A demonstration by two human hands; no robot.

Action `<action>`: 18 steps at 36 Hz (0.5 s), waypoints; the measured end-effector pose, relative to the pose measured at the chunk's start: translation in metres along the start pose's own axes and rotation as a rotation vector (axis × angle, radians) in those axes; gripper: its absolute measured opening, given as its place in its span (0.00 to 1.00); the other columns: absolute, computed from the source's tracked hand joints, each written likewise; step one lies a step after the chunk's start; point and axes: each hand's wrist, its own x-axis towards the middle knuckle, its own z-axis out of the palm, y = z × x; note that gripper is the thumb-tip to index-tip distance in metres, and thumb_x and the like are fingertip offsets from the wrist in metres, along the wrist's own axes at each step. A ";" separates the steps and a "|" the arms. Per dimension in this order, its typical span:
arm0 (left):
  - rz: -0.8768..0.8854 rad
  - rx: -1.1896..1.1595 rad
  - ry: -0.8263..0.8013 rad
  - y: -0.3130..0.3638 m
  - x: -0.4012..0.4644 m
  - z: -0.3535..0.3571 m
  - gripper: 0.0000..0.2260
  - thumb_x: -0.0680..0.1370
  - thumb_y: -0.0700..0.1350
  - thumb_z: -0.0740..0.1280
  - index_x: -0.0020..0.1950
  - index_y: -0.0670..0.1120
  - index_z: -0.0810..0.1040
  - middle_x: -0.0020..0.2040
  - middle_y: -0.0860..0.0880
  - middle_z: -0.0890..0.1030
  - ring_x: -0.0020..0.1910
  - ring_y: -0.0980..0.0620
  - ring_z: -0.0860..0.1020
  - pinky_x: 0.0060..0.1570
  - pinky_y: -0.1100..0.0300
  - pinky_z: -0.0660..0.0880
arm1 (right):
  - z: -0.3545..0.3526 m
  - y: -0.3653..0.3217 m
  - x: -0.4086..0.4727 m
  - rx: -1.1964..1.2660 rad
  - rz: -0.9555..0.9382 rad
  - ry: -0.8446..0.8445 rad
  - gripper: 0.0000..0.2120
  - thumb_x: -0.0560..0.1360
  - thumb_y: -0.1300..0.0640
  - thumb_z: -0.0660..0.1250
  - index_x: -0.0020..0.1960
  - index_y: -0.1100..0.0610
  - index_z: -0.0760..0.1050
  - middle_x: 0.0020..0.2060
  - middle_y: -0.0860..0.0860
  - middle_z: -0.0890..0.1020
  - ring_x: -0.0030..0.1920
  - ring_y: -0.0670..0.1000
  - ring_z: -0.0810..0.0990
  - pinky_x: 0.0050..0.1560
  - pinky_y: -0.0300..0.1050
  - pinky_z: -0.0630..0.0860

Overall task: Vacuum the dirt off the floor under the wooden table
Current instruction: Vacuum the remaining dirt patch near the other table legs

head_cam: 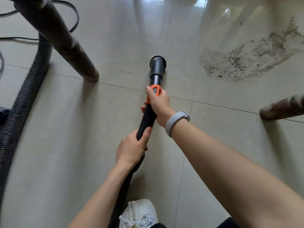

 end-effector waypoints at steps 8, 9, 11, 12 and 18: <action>-0.099 -0.091 0.099 -0.041 -0.024 -0.029 0.31 0.66 0.74 0.48 0.33 0.48 0.74 0.27 0.52 0.80 0.31 0.50 0.80 0.41 0.49 0.78 | 0.054 0.028 -0.016 -0.102 0.078 -0.146 0.13 0.78 0.53 0.64 0.58 0.55 0.64 0.37 0.53 0.71 0.29 0.51 0.73 0.35 0.47 0.77; -0.116 -0.112 0.110 -0.044 -0.026 -0.031 0.32 0.65 0.74 0.49 0.33 0.47 0.74 0.27 0.52 0.80 0.30 0.50 0.79 0.40 0.49 0.78 | 0.059 0.031 -0.016 -0.134 0.091 -0.161 0.15 0.78 0.52 0.64 0.60 0.55 0.64 0.39 0.54 0.71 0.29 0.51 0.74 0.34 0.47 0.77; -0.139 -0.155 0.127 -0.048 -0.031 -0.031 0.33 0.65 0.74 0.50 0.34 0.45 0.74 0.27 0.52 0.80 0.28 0.51 0.79 0.38 0.50 0.78 | 0.066 0.035 -0.018 -0.181 0.111 -0.198 0.18 0.78 0.50 0.64 0.63 0.54 0.63 0.40 0.54 0.72 0.29 0.52 0.75 0.34 0.46 0.77; -0.141 -0.166 0.130 -0.049 -0.033 -0.031 0.33 0.65 0.74 0.50 0.33 0.45 0.74 0.27 0.52 0.80 0.28 0.51 0.79 0.38 0.49 0.78 | 0.068 0.037 -0.018 -0.187 0.115 -0.209 0.18 0.78 0.50 0.64 0.63 0.54 0.63 0.40 0.55 0.72 0.29 0.52 0.75 0.34 0.46 0.77; -0.075 -0.056 0.005 -0.039 -0.027 -0.027 0.27 0.68 0.72 0.51 0.35 0.49 0.72 0.28 0.53 0.80 0.32 0.52 0.80 0.41 0.52 0.77 | 0.039 0.032 -0.018 -0.065 0.052 -0.104 0.10 0.78 0.52 0.64 0.52 0.56 0.66 0.33 0.53 0.69 0.28 0.51 0.72 0.28 0.43 0.76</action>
